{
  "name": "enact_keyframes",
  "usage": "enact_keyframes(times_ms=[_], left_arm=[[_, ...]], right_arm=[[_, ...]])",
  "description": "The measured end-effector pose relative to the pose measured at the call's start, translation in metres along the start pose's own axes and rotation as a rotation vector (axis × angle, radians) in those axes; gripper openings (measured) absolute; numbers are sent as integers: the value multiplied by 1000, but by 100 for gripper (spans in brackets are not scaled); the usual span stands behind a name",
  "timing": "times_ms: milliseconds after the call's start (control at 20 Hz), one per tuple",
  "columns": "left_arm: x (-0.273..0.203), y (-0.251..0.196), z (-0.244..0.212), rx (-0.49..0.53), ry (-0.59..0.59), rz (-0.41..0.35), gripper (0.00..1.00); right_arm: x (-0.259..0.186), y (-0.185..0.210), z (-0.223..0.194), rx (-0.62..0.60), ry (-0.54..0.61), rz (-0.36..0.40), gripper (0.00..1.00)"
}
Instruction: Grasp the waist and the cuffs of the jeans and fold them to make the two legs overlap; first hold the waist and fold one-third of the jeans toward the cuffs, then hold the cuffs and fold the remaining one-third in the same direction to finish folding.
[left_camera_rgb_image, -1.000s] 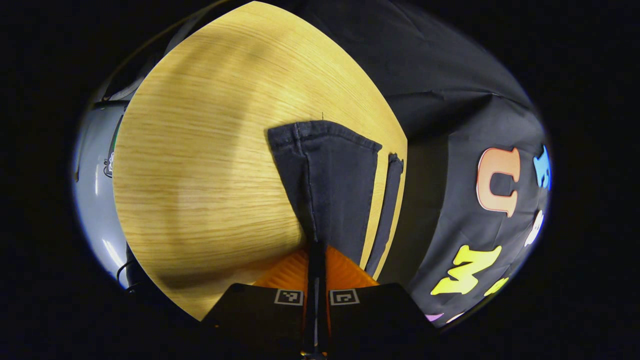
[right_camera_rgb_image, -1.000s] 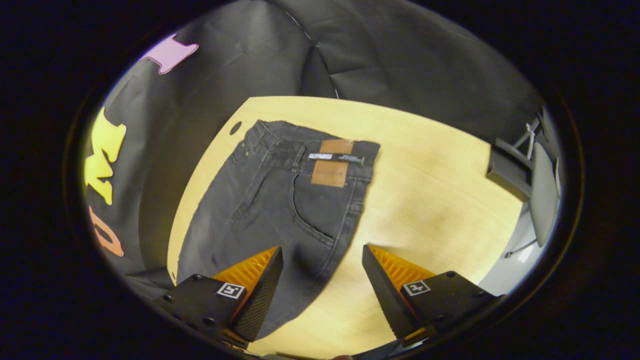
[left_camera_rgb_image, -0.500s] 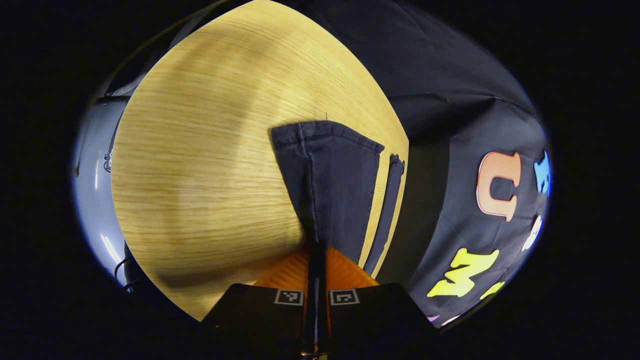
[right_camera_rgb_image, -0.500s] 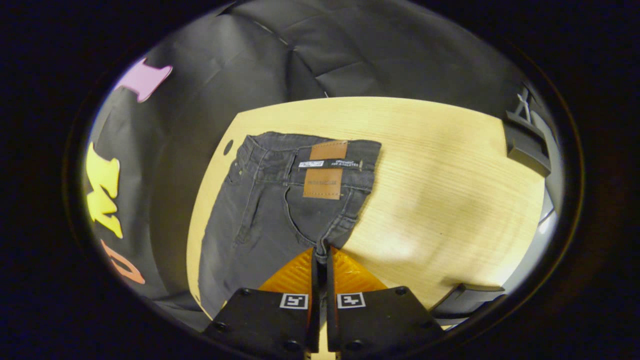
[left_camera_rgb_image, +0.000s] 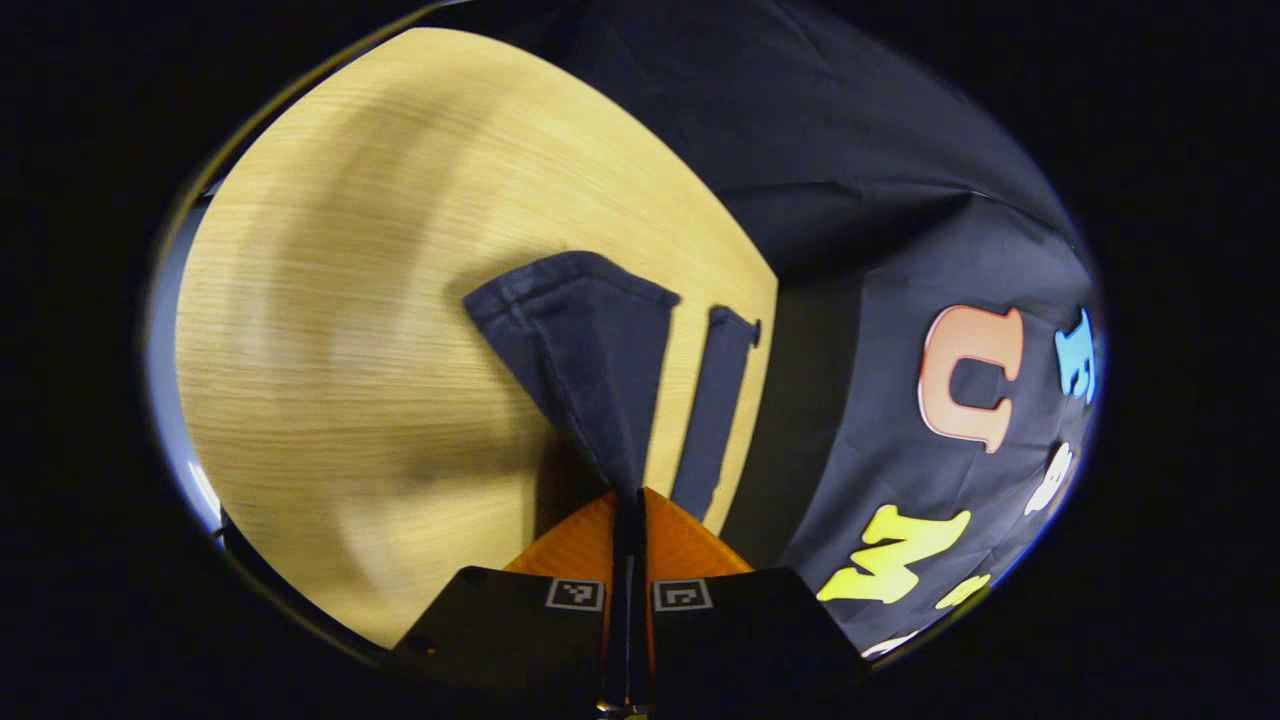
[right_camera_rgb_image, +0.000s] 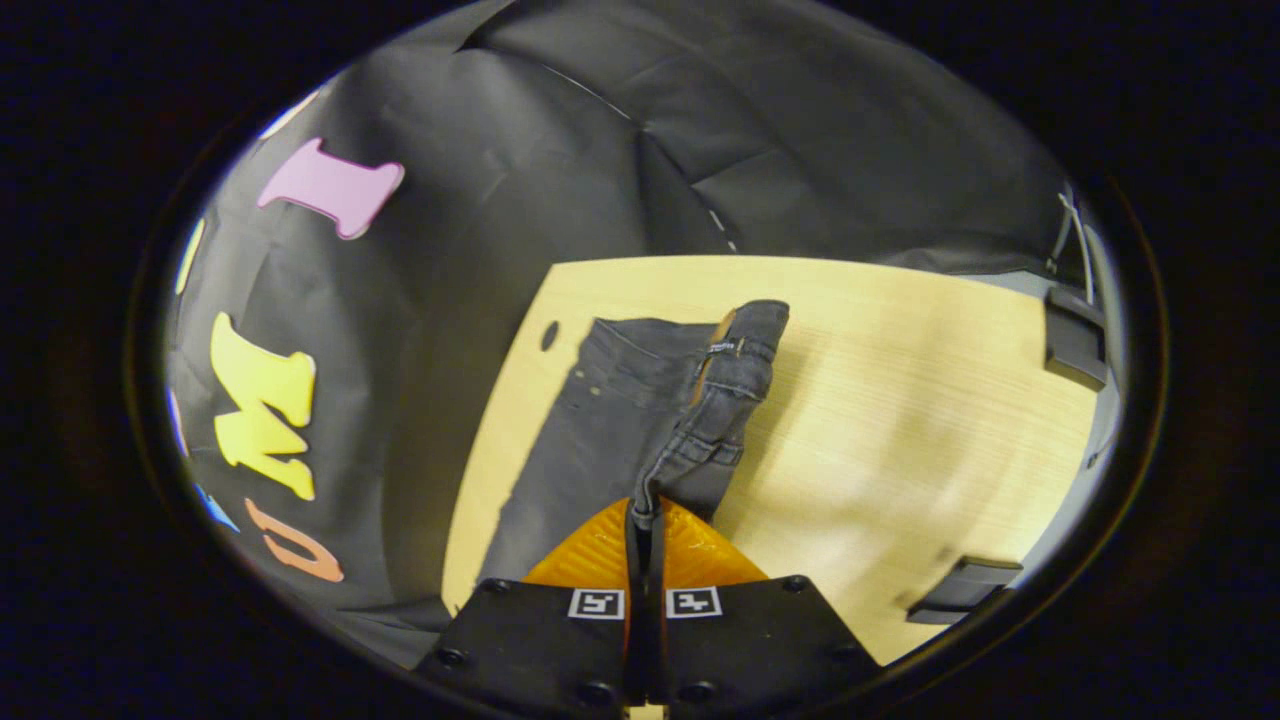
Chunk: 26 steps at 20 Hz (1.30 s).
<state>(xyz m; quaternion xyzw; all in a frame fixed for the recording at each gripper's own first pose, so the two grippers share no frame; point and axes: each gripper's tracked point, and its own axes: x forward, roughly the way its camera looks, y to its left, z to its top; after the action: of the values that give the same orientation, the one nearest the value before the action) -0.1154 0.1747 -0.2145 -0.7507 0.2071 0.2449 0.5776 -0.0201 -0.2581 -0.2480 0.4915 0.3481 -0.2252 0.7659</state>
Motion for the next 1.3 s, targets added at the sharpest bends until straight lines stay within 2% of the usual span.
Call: enact_keyframes(times_ms=[250,400,550,800,850,900,1000,1250,1300], left_arm=[[48,-84,0,37,21,-84,4],[93,-115,0,72,25,-82,4],[141,-134,2,110,26,-56,4],[216,-143,8,222,25,-1,4],[229,-143,8,236,22,10,4],[239,-142,8,257,19,26,4],[256,-132,12,302,15,65,4],[284,-117,22,295,12,97,5],[284,-117,26,314,-14,100,14]], right_arm=[[31,83,24,-1,4,126,0],[65,114,36,-22,-3,146,1],[111,133,45,-56,-28,128,1],[183,144,50,-128,-65,82,0],[192,150,51,-142,-70,81,5],[202,154,52,-158,-76,80,1],[220,151,46,-196,-72,51,0],[247,136,44,-194,-56,8,1],[250,135,44,-186,-51,20,2]])
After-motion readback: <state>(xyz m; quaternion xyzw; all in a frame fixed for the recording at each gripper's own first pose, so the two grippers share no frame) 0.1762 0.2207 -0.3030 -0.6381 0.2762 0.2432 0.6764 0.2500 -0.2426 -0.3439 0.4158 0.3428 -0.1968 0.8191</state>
